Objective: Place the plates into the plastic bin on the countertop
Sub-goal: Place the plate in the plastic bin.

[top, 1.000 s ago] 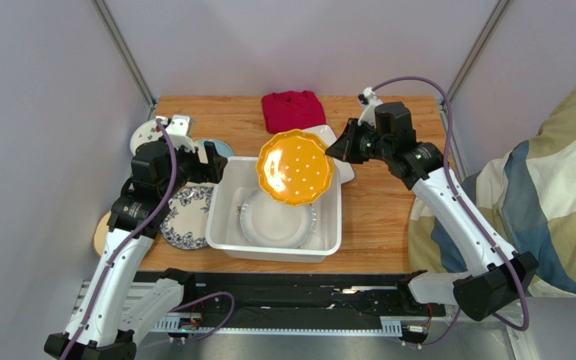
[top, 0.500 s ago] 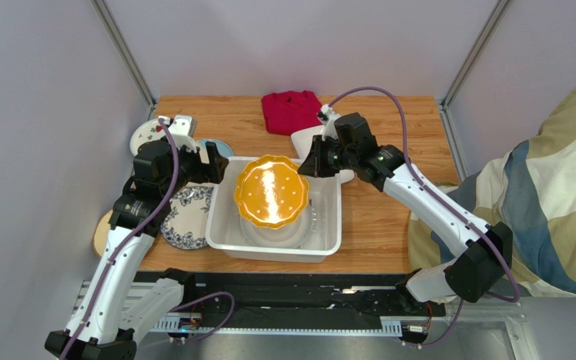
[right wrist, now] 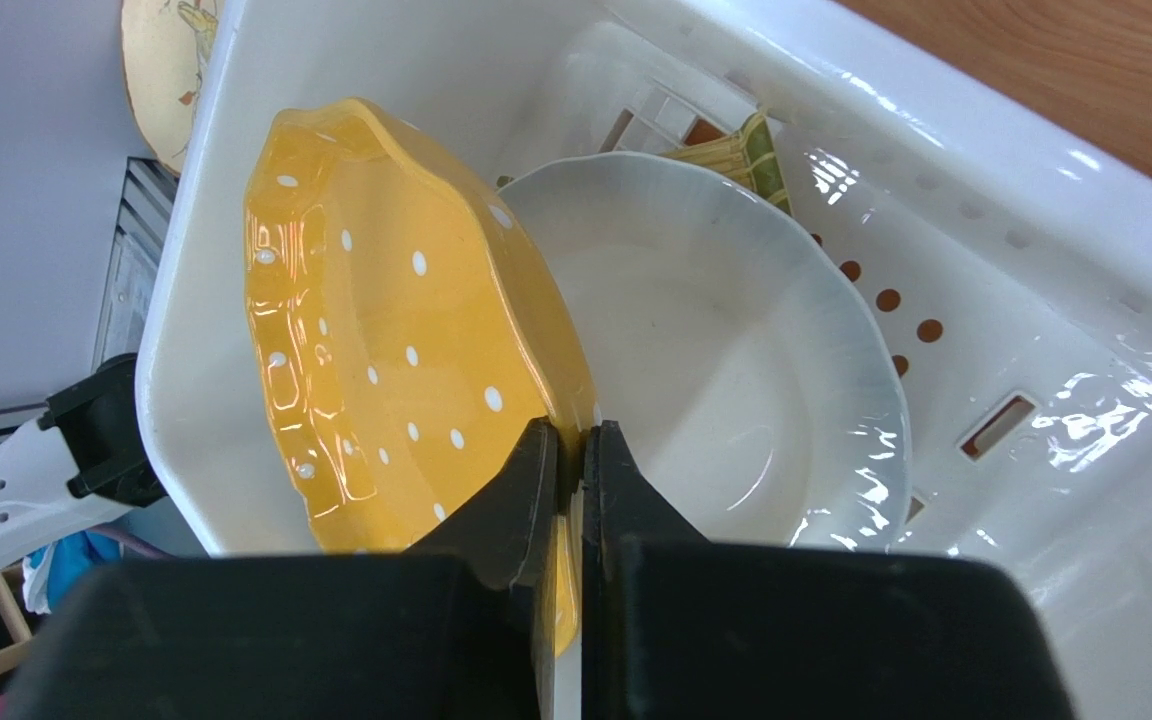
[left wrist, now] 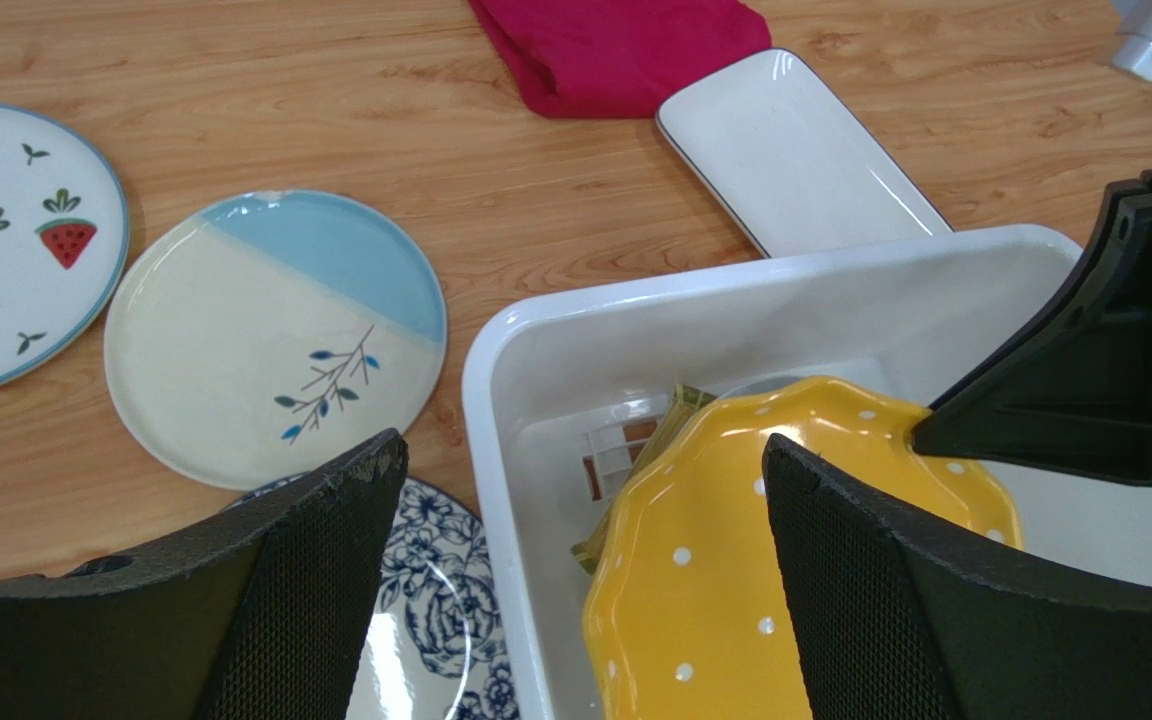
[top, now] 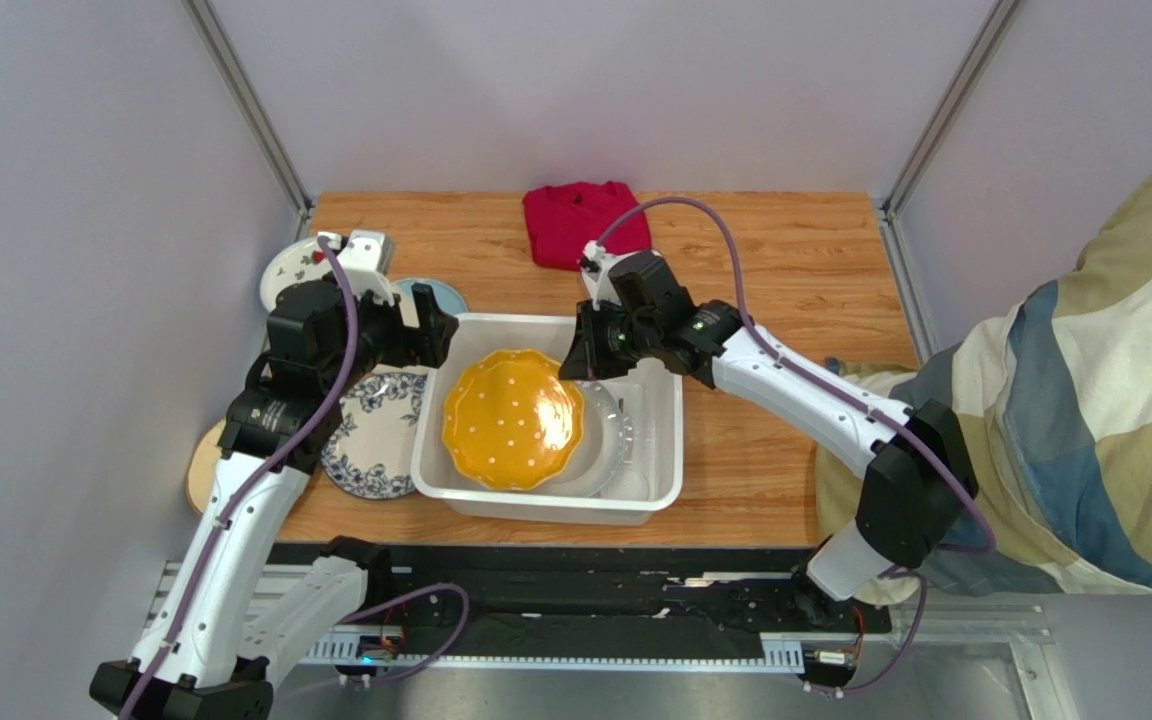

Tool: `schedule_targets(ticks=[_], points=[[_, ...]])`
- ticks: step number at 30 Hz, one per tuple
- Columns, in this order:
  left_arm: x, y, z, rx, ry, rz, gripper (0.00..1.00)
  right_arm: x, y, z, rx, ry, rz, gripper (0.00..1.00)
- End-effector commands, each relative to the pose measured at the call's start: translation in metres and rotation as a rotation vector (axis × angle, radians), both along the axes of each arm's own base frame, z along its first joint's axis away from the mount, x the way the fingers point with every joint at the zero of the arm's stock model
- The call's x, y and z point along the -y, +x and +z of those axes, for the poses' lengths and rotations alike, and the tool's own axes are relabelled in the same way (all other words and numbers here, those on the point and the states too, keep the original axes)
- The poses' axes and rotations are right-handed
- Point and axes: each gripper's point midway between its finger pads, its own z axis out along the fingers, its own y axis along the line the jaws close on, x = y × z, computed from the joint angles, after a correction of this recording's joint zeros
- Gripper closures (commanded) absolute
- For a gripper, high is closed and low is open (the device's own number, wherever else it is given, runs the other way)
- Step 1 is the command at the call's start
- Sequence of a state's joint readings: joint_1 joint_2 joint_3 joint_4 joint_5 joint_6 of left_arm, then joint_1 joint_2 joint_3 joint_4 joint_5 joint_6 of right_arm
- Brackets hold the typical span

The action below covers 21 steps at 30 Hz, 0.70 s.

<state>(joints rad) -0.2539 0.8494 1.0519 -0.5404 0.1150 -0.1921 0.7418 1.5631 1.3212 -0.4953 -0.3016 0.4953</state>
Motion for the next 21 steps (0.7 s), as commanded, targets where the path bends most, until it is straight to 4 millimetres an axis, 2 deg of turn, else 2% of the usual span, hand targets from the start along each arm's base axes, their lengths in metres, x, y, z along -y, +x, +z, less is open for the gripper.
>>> schedule_targets(ticks=[1, 9, 16, 21], points=[[0.002, 0.002, 0.005, 0.027, 0.000, -0.013, 0.07, -0.034, 0.000, 0.029, 0.044, 0.144, 0.047, 1.00], [0.002, 0.002, 0.005, 0.025, 0.001, -0.013, 0.07, -0.047, 0.000, -0.004, 0.000, 0.089, 0.064, 1.00], [0.002, 0.002, 0.006, 0.026, 0.003, -0.010, 0.07, -0.046, 0.003, -0.034, -0.026, 0.006, 0.053, 1.00], [0.002, 0.003, 0.005, 0.023, 0.002, -0.010, 0.07, -0.049, 0.001, -0.041, -0.039, 0.001, 0.067, 1.00]])
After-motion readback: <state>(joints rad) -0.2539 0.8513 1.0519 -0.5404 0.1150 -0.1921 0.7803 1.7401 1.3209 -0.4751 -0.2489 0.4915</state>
